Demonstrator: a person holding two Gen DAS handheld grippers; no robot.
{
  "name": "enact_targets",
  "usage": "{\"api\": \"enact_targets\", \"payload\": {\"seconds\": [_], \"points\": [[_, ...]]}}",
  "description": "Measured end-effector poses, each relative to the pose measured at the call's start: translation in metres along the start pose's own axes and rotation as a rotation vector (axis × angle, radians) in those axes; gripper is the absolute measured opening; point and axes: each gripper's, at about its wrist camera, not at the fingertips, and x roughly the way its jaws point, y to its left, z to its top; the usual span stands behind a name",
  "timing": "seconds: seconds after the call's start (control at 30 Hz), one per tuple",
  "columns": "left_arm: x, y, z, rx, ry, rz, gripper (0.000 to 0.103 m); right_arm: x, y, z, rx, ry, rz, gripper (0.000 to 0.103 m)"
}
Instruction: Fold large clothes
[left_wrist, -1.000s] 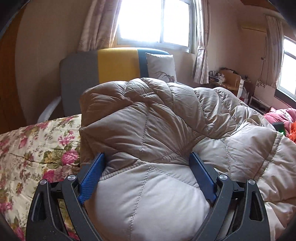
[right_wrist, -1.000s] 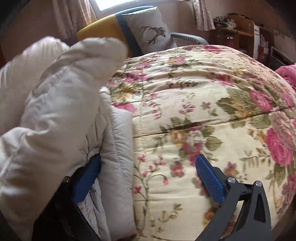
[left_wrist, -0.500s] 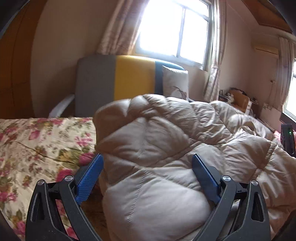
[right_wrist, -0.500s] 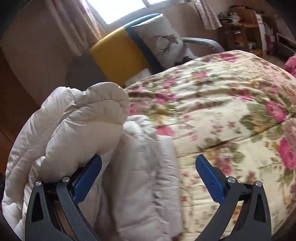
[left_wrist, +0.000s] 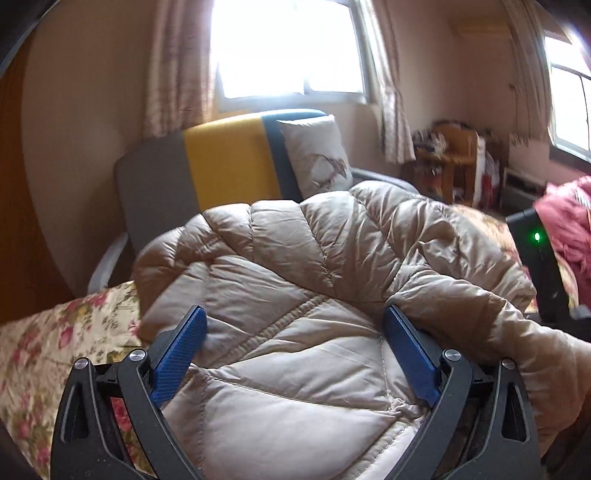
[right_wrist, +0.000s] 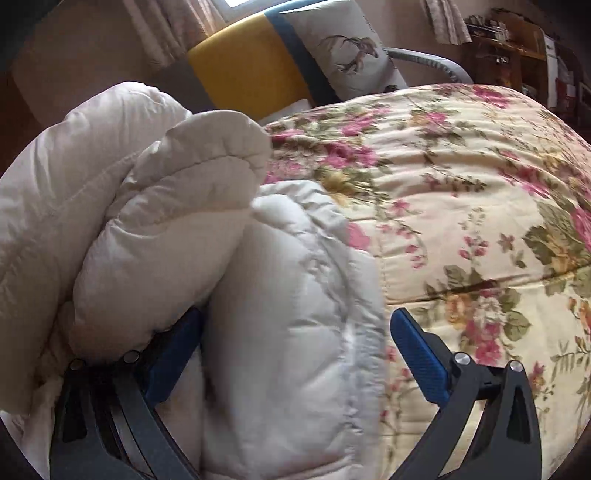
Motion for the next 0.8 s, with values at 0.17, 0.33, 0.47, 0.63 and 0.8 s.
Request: {"api": "enact_targets", "payload": {"seconds": [0.17,0.33,0.47,0.63,0.8], "points": [[0.015,-0.035,-0.008,0.136,0.009,0.001,0.095,-0.013,-0.041,-0.009,0.060,-0.028,-0.032,0.101],[0.019,-0.050,-0.016,0.200,-0.011,0.033,0.095,-0.042,-0.061,-0.013,0.112,-0.086,-0.085,0.101],[0.020,-0.056,-0.021,0.212,-0.010,0.059,0.096,-0.083,-0.073,-0.005,0.207,-0.216,-0.243,0.101],[0.020,-0.066,-0.023,0.227,-0.030,0.083,0.096,-0.140,-0.024,0.017,0.129,-0.414,-0.138,0.101],[0.018,-0.066,-0.025,0.227,-0.042,0.086,0.096,-0.105,0.050,0.048,-0.105,-0.353,-0.126,0.101]]}}
